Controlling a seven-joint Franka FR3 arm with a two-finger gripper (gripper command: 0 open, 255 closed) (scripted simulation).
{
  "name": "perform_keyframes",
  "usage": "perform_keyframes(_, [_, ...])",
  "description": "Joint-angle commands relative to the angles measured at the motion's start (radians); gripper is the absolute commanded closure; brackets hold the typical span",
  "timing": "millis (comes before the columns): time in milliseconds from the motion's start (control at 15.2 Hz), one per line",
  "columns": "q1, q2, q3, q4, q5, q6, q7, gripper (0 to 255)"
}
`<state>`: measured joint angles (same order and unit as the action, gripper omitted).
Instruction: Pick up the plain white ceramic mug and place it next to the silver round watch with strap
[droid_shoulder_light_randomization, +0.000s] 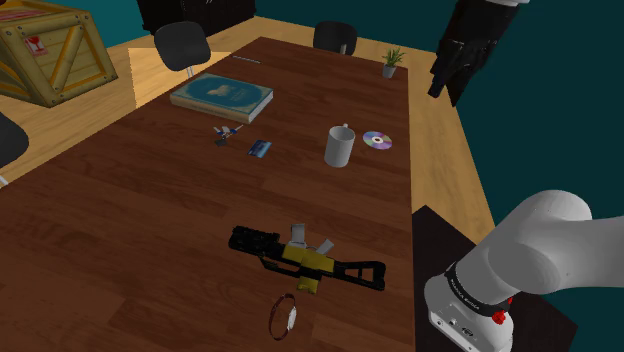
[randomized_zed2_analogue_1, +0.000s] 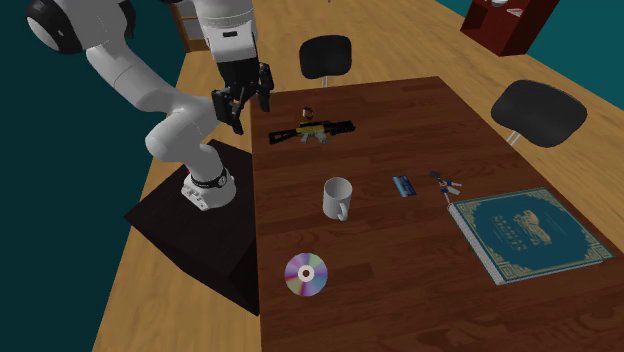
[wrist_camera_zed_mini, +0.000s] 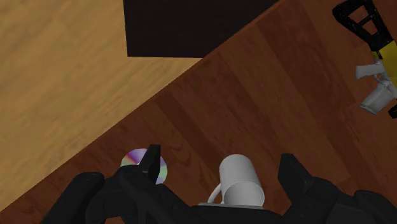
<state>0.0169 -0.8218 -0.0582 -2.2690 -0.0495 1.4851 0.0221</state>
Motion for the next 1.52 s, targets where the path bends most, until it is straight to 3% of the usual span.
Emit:
perform_keyframes(0, [0.000, 0.000, 0.000, 0.000, 0.000, 0.000, 0.000, 0])
perform_keyframes(726, [0.034, 0.252, 0.077, -0.090, 0.040, 0.345, 0.088, 0])
perform_keyframes(1452, [0.058, 0.618, 0.145, -0.013, 0.031, 0.636, 0.179, 0])
